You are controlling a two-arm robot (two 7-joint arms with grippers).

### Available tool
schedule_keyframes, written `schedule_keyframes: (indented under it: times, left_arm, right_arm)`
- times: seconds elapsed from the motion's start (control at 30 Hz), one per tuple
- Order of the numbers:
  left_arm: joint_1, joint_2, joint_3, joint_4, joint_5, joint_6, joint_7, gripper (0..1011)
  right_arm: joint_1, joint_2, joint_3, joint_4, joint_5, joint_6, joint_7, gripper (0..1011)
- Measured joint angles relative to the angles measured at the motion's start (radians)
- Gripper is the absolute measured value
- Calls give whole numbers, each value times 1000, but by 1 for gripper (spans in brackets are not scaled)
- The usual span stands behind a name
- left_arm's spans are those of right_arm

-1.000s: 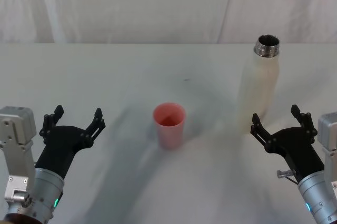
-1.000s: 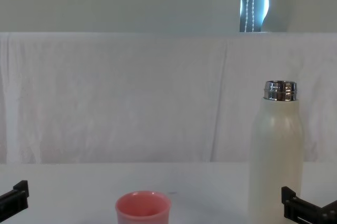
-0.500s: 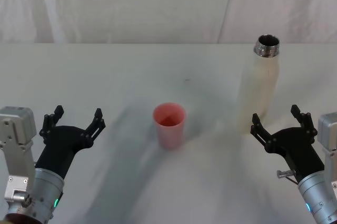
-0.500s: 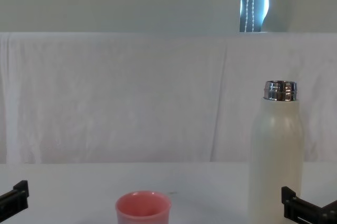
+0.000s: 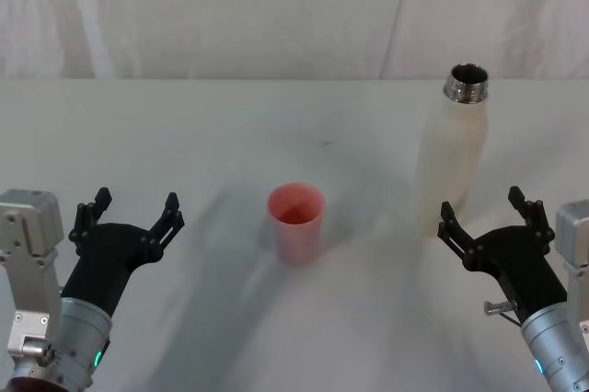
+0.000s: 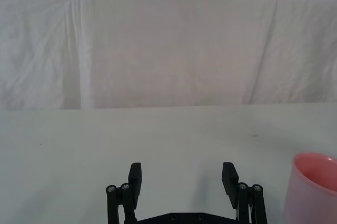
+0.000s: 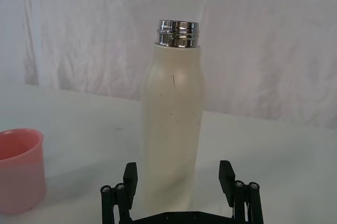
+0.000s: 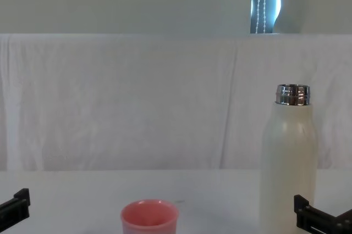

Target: Grasp the thermos with one hand and pour water into the cup lid.

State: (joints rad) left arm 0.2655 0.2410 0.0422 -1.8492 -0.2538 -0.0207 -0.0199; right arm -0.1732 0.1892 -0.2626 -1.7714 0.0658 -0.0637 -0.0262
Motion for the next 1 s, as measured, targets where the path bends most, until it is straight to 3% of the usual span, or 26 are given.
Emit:
schedule_keyframes:
  times: [1.0]
  left_arm:
    - [0,0,0,0,0,0,0,1001]
  right_arm:
    - [0,0,0,0,0,0,0,1000]
